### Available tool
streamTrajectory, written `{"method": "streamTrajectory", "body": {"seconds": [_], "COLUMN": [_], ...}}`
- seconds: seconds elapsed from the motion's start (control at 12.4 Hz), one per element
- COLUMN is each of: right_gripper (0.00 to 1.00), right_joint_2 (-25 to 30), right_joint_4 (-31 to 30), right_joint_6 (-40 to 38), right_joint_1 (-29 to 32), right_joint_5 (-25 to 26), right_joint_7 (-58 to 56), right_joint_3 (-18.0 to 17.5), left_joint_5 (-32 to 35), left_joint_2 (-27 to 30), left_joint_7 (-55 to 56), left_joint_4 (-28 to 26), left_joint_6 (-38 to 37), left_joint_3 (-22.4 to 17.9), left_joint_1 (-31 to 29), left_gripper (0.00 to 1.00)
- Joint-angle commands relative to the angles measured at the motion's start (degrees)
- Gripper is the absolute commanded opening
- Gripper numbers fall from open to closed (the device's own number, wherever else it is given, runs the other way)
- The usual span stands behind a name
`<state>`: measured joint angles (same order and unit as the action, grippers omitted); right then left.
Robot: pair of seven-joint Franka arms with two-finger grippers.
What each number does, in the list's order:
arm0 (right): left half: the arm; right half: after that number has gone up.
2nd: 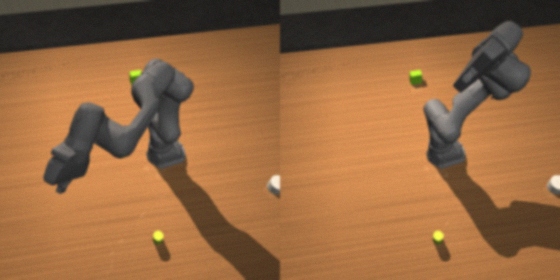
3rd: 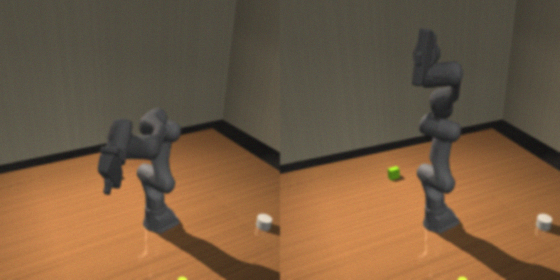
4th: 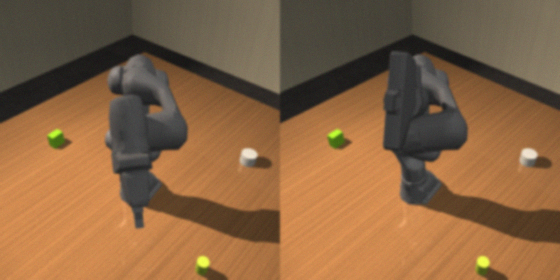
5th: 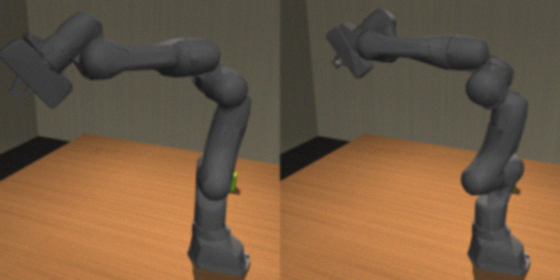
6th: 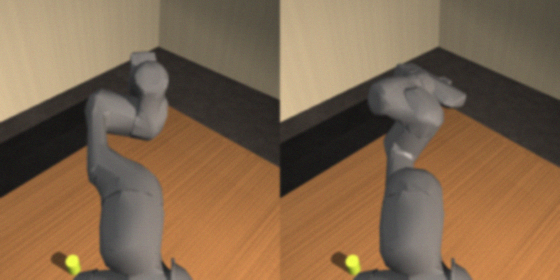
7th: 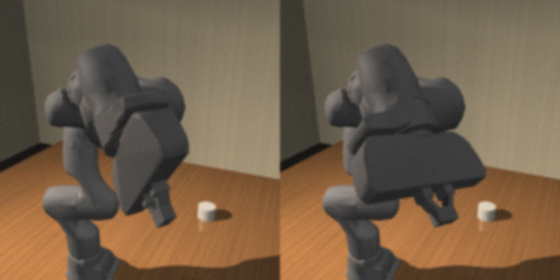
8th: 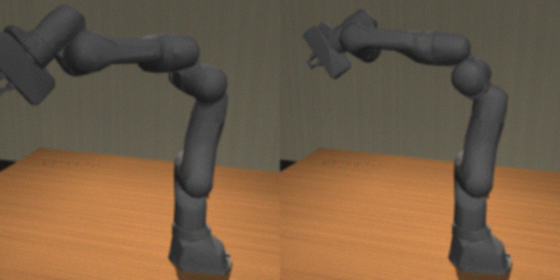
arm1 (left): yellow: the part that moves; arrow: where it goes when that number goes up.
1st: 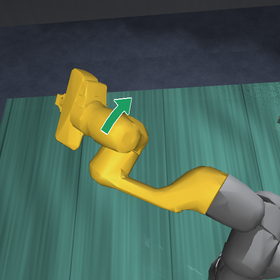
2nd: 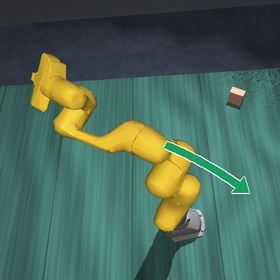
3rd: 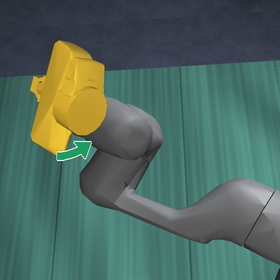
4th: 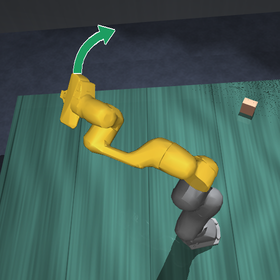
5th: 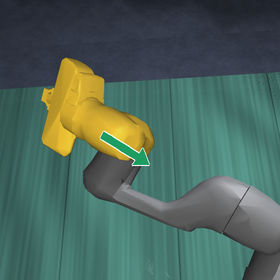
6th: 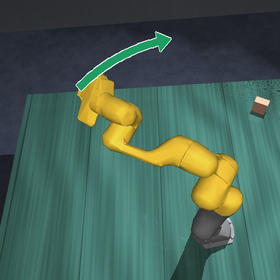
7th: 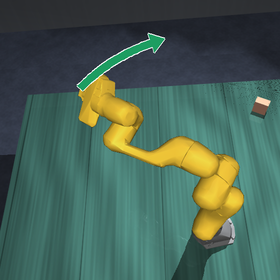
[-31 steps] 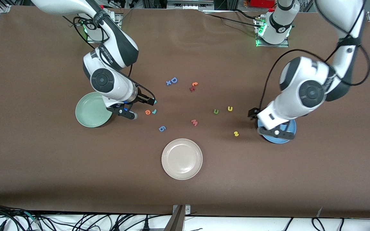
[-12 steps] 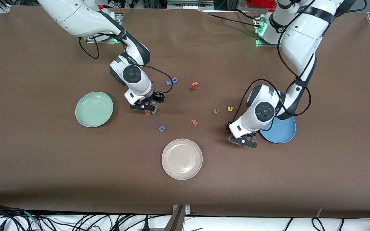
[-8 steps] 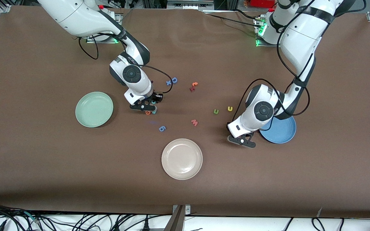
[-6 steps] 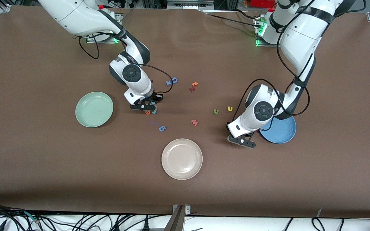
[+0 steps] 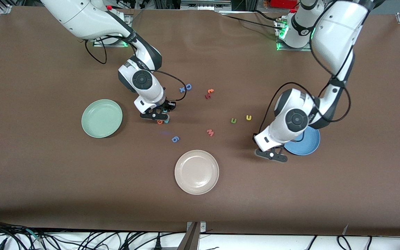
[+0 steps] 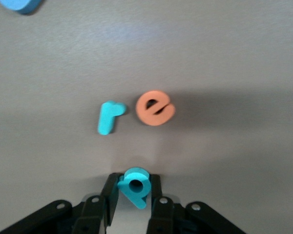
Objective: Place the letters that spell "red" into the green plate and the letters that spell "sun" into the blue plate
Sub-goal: 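Drop the z in the blue plate while the right gripper drops p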
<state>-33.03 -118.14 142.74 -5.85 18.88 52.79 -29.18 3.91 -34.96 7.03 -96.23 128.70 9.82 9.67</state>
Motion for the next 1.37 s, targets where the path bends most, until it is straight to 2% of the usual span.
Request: {"method": "streamTrajectory", "body": {"seconds": [0.0, 0.16, 0.32, 0.4, 0.56, 0.64, 0.72, 0.88, 1.04, 1.29], "right_gripper": [0.19, 0.17, 0.15, 0.13, 0.13, 0.13, 0.13, 0.13, 0.14, 0.15], "right_joint_2": [6.1, 9.6, 11.4, 11.7, 12.0, 12.0, 11.8, 9.3, 6.9, 3.0], "right_joint_4": [0.1, 0.3, 1.9, 1.9, 1.9, 1.9, 1.9, 1.7, 1.7, 1.8], "right_joint_6": [-7.6, -12.2, -18.2, -19.9, -20.5, -20.6, -20.5, -20.4, -20.2, -17.2], "right_joint_1": [1.6, 4.1, 6.8, 9.6, 15.0, 17.3, 19.1, 23.9, 27.5, 32.0], "right_joint_5": [0.5, 0.3, 0.0, 0.0, -0.1, -0.1, 0.0, 0.0, 0.0, 0.3], "right_joint_7": [-0.3, -1.8, -7.3, -12.1, -20.6, -24.2, -26.9, -32.6, -37.7, -44.0], "right_joint_3": [0.2, 0.1, 0.2, 0.2, 0.3, 0.6, 0.9, 1.1, 1.1, 1.1], "left_joint_5": [3.4, 8.9, 8.9, 8.9, 8.9, 8.9, 8.9, 8.2, 8.1, 8.1], "left_joint_2": [3.5, 3.8, 2.9, 2.4, 1.7, 1.7, 1.7, 2.4, 3.1, 2.7], "left_joint_7": [-5.2, -8.3, -8.4, -8.4, -8.4, -8.4, -8.4, -7.3, -3.0, 7.6], "left_joint_4": [-1.4, -2.0, -3.8, -4.3, -4.3, -4.3, -4.2, -4.1, -4.1, -5.7], "left_joint_6": [-6.1, -9.9, -10.8, -10.8, -10.8, -10.8, -10.8, -11.4, -13.9, -13.7], "left_joint_3": [-0.2, 0.2, 0.0, 0.1, 0.1, 0.1, 0.3, 1.2, 5.1, 11.7], "left_joint_1": [-4.2, -8.3, -10.2, -10.7, -10.6, -10.5, -10.5, -9.5, -9.0, -8.9], "left_gripper": [0.00, 0.00, 0.00, 0.10, 0.17, 0.50, 0.99, 1.00, 1.00, 1.00]}}
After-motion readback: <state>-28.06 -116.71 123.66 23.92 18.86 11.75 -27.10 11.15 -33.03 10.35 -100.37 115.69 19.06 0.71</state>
